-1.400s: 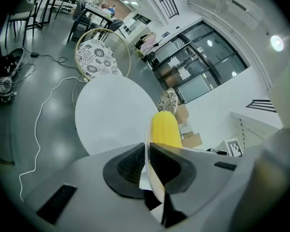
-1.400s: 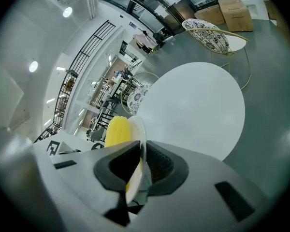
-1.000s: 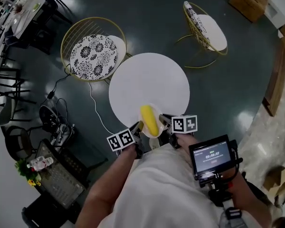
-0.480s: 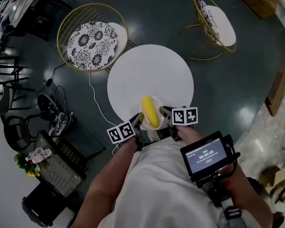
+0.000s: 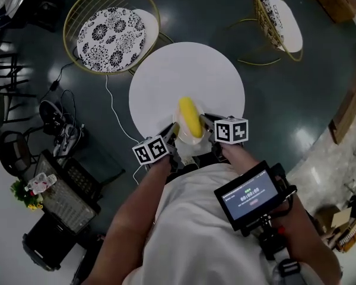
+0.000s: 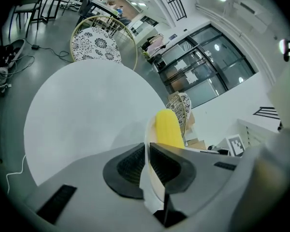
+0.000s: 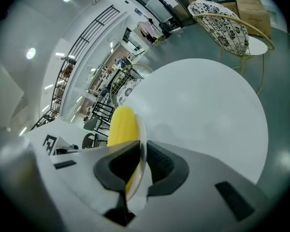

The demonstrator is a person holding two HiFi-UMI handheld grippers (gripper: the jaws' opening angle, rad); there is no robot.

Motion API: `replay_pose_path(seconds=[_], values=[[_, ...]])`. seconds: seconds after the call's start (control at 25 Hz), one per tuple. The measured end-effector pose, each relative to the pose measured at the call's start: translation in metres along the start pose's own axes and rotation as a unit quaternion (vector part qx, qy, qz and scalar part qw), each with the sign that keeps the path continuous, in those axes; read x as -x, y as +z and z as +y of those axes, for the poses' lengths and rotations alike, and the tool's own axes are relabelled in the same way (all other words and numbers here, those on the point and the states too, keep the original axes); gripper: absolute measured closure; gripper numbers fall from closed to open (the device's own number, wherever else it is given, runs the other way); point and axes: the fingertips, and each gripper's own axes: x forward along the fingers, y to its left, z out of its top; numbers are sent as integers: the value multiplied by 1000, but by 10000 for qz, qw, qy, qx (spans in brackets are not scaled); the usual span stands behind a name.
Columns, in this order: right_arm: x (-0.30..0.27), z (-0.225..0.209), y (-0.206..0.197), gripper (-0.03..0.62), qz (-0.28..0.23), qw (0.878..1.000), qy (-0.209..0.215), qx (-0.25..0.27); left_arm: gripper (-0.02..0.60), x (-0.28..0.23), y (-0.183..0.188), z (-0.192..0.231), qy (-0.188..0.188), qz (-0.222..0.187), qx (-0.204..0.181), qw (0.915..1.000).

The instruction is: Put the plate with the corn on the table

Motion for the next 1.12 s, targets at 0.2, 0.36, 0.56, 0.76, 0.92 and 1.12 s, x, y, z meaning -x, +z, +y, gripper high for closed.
replay_pose_path(seconds=[0.2,0.36,0.56,0.76,0.92,1.12], values=[[-10,-6,22,549,-26,9998,-62,203,545,-16,15,3,14,-102,-7,9999],[-18,-11,35,551,-50,9994,-48,348,543,-29,23,6,77,-127,-26,9999],[-29,-17,45,549,44,9983,-57,582,543,-41,29,12,173,-106,20,9998],[-40,-21,51,549,70,9972,-124,740,543,-51,34,19,367,-25,17,9993],[-45,-20,57,549,62,9960,-128,879,543,-53,40,22,437,-39,7,9990],[-54,-18,66,549,59,9934,-108,1143,543,-56,47,25,497,-157,-8,9986]])
